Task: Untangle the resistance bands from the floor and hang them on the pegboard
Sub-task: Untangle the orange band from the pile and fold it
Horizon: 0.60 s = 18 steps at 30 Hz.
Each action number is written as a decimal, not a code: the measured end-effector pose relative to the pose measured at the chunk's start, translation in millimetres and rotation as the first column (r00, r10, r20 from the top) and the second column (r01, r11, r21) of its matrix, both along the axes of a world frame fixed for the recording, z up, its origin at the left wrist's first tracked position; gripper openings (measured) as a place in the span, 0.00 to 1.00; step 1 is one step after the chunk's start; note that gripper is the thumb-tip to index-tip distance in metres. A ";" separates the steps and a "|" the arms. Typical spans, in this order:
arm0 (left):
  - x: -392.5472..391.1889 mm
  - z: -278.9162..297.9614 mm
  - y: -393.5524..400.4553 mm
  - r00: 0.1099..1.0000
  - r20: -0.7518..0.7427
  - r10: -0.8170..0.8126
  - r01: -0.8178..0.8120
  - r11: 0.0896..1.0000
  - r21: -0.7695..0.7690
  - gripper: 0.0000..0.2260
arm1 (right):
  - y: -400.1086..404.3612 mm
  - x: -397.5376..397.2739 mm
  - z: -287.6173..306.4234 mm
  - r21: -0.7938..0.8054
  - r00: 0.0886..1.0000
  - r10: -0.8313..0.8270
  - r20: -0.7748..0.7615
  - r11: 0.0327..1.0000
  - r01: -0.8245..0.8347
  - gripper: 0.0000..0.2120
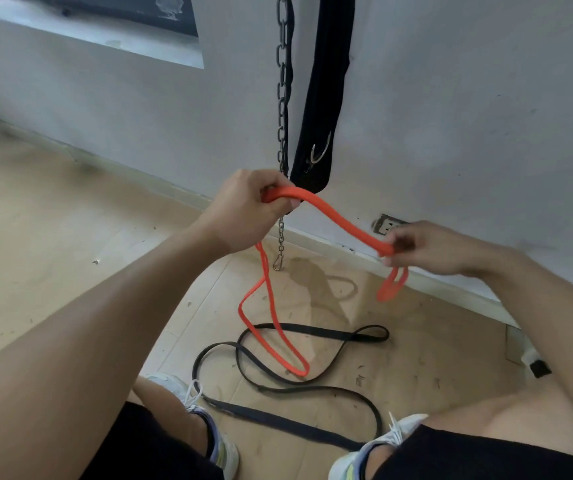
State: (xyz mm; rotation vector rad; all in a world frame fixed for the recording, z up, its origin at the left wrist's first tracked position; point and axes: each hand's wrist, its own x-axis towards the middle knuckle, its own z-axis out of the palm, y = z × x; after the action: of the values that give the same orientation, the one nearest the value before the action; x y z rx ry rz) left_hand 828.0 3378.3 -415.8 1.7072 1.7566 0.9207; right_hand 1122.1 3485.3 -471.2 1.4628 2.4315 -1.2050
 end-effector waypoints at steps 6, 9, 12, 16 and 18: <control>14.3 4.4 -3.3 0.993 -0.016 -0.116 0.117 0.992 0.053 0.03 | -38.4 -62.4 -0.2 -0.052 0.959 0.059 -0.277 0.996 -0.076 0.09; 18.0 2.8 -3.9 0.989 -0.024 -0.148 0.149 0.988 0.036 0.04 | -58.7 -87.5 7.6 -0.103 0.889 -0.047 -0.455 0.995 0.000 0.14; 20.5 5.1 -5.8 0.990 0.019 -0.140 0.139 0.989 0.053 0.06 | -69.3 -97.2 0.8 -0.171 0.860 -0.063 -0.506 0.985 -0.028 0.18; 23.2 10.9 -8.3 0.978 0.124 -0.168 0.162 0.985 0.058 0.12 | -76.1 -106.2 -11.2 -0.096 0.888 -0.050 -0.458 0.995 0.007 0.23; 25.2 13.8 -9.0 0.961 0.192 -0.198 0.191 0.980 0.052 0.13 | -77.6 -110.7 -13.6 -0.062 0.893 -0.075 -0.444 0.997 0.053 0.22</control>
State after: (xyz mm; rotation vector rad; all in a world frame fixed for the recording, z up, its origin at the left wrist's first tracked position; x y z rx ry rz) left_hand 853.1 3369.3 -402.0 1.7109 1.4260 0.9973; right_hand 1011.4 3407.7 -484.8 1.3859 2.6129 -1.7749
